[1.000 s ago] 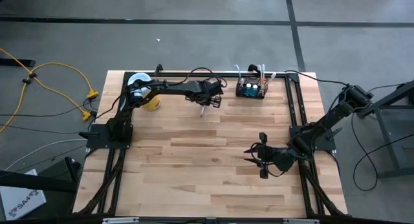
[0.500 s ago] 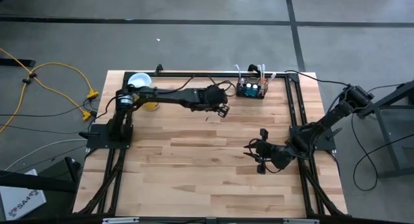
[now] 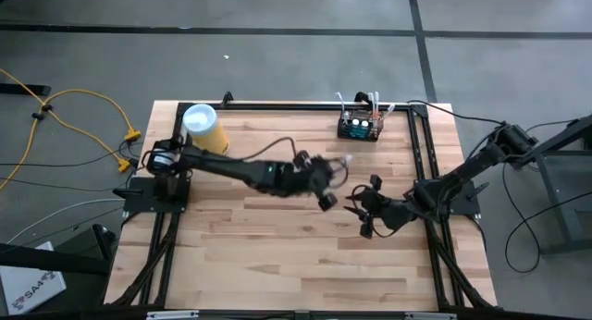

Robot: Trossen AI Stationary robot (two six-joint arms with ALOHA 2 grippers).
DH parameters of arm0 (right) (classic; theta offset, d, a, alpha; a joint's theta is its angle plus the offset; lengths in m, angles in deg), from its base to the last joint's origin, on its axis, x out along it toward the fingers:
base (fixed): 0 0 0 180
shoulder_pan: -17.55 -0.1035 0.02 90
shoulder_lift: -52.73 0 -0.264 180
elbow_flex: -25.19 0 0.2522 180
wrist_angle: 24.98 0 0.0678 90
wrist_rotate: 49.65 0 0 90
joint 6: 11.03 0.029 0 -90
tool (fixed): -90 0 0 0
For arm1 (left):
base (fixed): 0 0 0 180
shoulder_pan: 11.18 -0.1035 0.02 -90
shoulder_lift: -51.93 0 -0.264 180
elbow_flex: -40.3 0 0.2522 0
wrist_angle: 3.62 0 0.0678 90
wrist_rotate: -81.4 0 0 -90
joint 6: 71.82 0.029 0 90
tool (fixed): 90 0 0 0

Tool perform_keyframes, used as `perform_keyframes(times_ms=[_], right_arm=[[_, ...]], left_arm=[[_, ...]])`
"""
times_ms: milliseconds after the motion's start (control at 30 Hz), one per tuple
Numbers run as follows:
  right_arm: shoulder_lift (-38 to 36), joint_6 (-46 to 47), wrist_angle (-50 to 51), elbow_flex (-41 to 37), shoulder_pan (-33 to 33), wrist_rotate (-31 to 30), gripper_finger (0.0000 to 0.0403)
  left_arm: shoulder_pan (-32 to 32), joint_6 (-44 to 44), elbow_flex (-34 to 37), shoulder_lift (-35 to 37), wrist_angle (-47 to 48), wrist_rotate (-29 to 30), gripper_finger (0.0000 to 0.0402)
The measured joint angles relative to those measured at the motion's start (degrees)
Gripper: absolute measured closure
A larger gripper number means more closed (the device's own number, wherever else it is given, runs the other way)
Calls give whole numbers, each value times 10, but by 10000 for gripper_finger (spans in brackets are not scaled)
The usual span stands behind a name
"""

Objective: Pick & Place toothbrushing station
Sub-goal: Put the violet toothbrush into the black wire organizer

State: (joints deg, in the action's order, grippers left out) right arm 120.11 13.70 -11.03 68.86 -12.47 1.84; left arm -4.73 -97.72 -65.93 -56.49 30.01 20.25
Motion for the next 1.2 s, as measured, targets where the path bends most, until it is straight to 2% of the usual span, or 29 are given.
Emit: perform_keyframes(times_ms=[133, 300, 400, 467, 600, 733, 967, 1200], right_arm=[[-12, -37, -45, 0, -1, 2, 277], [-55, -80, -74, 0, -17, 2, 284], [-89, -100, -81, 0, -29, 0, 289], [-109, -121, -99, 0, -34, 2, 290], [-130, -159, -150, 0, -42, 38, 286], [-133, -168, -177, 0, -42, 69, 279], [-133, -175, -196, 0, -41, 75, 278], [-133, -208, -235, 0, -41, 89, 280]], left_arm=[[42, 52, 0, 0, -37, 24, 398], [93, 96, 0, 8, -36, 121, 398], [120, 122, 0, 21, -43, 148, 398], [134, 143, 0, 26, -54, 146, 398], [145, 192, 0, 27, -97, 105, 398], [146, 205, 0, 27, -115, 89, 398], [146, 240, 0, 27, -165, 50, 399], [143, 246, 0, 27, -181, 46, 399]])
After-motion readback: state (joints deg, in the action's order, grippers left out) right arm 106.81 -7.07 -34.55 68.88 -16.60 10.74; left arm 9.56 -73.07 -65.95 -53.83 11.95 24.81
